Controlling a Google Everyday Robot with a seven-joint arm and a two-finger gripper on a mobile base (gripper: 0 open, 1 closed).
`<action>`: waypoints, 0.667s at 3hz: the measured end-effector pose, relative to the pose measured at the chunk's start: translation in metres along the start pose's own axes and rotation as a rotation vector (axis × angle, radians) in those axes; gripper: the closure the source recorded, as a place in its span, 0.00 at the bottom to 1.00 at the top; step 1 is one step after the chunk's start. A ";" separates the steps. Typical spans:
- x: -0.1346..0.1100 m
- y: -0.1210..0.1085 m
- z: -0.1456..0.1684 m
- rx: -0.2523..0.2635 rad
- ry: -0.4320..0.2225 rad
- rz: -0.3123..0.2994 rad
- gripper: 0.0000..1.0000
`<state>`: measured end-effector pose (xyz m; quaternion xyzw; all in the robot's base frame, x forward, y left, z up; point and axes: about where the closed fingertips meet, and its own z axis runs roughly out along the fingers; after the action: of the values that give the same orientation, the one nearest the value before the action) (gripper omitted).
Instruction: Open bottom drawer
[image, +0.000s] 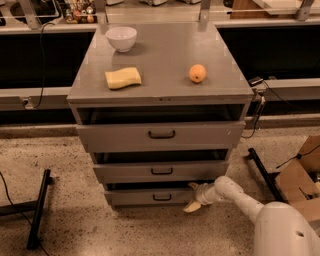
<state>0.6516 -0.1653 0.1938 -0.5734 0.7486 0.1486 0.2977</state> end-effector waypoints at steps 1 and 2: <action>0.002 0.007 -0.012 0.019 0.002 -0.002 0.20; 0.014 0.026 -0.015 -0.003 0.016 0.013 0.38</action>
Offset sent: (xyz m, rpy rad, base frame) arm -0.0579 -0.0249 -0.0071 -0.0214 0.0516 -0.0165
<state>0.6207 -0.1771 0.1933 -0.5700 0.7546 0.1470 0.2899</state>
